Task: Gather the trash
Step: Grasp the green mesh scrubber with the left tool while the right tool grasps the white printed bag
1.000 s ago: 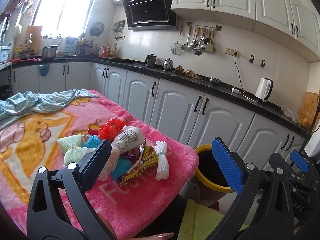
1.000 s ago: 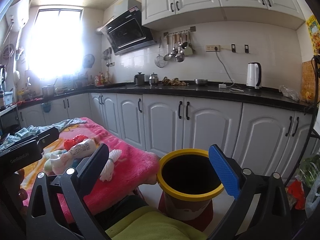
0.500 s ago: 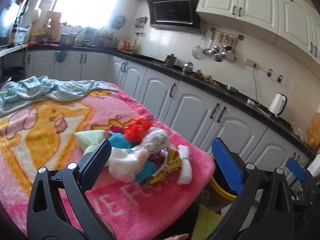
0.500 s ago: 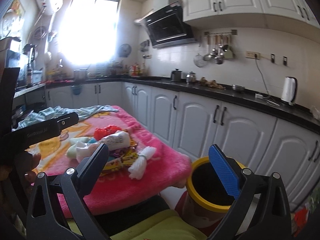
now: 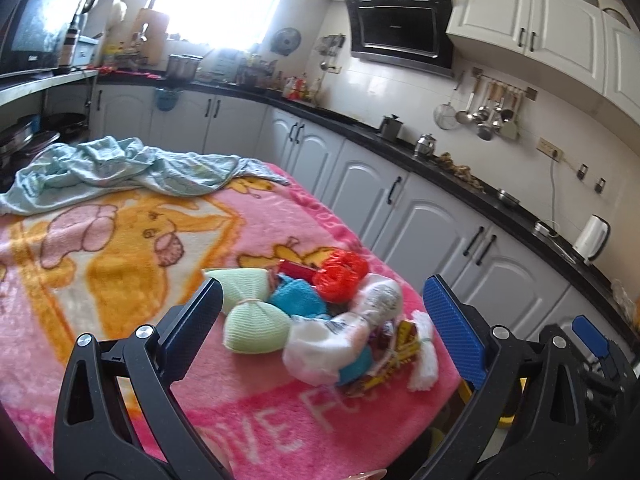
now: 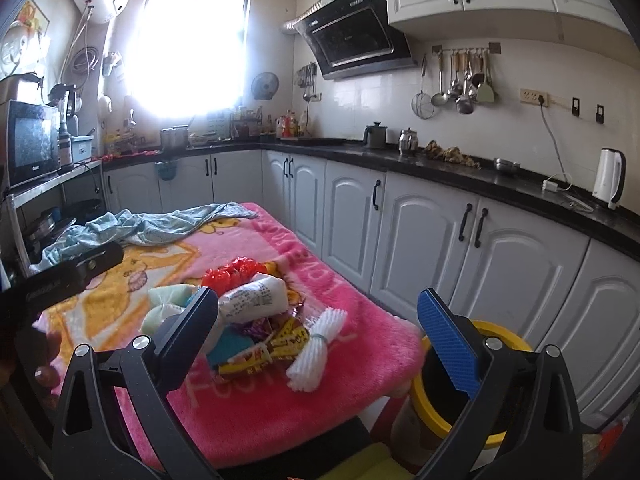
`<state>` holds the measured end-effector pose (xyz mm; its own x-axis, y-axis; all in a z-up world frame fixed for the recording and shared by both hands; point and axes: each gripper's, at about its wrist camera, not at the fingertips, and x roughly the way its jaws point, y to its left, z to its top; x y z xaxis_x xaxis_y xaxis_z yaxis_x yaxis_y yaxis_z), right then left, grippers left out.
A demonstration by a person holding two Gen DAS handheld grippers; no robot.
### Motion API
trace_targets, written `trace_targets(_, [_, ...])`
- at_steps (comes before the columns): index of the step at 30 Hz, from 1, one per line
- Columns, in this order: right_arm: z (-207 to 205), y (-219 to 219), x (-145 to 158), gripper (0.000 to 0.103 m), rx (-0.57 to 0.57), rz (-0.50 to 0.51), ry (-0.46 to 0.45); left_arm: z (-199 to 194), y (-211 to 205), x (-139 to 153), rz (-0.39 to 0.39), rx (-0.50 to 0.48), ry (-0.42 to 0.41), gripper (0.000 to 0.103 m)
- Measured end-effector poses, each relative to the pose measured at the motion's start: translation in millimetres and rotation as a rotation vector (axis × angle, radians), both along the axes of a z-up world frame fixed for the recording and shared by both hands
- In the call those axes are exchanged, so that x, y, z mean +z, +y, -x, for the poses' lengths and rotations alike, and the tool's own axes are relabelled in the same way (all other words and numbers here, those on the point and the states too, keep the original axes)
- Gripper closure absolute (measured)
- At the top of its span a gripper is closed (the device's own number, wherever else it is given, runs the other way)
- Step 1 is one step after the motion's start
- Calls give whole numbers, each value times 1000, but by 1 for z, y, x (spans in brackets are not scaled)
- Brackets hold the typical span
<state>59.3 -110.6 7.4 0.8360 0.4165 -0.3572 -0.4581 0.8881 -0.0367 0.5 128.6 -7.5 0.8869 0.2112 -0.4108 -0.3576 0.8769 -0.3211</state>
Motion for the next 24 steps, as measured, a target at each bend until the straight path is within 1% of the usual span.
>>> trace_targets(6, [-26,32,-10,6,17,19,77,-8,23,-5,6,36,41,11])
trace_targets(10, [-46,50,-22,6,24,37,147,-19,42,-11,10,50,91,11])
trace_targets(12, [-58,60,-29,6,38,35,202,-25,53,-16,8,70,132,11])
trace_targets(14, [-68,69,-33,6,54,18,247,-31,64,-21,25,68,151,11])
trace_targets(16, [-79,79,-40,6,66,28,286,-38,74,-27,42,56,161,11])
trace_targets(18, [-92,90,-50,6,69,33,343,-46,83,-34,58,32,173,11])
trace_targets(20, [-106,97,-61,6,69,16,416,-56,88,-41,74,26,199,11])
trace_targets(21, [-111,100,-64,6,70,9,442,-60,91,-45,88,24,216,11])
trace_targets(24, [-125,105,-72,7,61,-24,517,-74,102,-62,167,14,259,11])
